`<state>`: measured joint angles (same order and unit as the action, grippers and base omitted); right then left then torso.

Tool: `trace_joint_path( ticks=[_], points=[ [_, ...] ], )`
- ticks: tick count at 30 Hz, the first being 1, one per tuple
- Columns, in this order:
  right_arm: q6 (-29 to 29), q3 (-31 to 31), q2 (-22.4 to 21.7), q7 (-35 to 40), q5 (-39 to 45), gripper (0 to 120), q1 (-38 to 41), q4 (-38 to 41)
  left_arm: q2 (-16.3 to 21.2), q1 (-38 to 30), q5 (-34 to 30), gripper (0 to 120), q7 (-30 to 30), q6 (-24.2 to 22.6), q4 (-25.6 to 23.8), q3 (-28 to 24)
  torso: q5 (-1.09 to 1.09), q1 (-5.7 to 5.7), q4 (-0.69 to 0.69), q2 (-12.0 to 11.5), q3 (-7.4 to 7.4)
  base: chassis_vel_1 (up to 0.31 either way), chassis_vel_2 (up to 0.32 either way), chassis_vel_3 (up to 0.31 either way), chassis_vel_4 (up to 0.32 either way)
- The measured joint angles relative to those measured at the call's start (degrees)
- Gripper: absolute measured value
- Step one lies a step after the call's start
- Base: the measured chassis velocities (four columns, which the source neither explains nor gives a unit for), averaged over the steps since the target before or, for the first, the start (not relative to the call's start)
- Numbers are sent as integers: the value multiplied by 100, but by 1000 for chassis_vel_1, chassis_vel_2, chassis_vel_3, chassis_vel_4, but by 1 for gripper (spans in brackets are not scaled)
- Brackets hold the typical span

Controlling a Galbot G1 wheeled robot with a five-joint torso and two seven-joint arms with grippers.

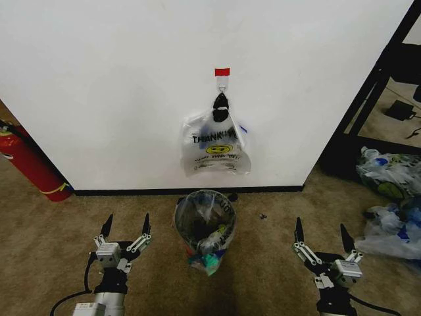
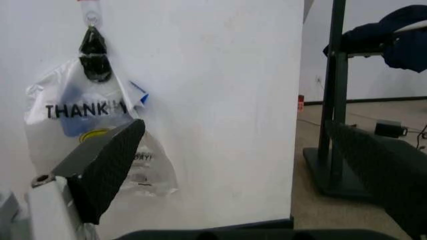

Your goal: Pick up the garbage bag from the wall and place it over the trash bin.

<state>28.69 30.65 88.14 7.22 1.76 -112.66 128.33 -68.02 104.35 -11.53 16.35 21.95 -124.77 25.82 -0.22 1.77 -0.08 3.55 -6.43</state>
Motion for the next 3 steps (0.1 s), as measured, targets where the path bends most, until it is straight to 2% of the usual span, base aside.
trace_joint_path(
  ticks=[3],
  points=[
    [7,-20,14,3,-49,100,0,13,-15,34,7,100,4,10,-31,-13,0,0,0,0,0,0,0,0,0]
  ],
)
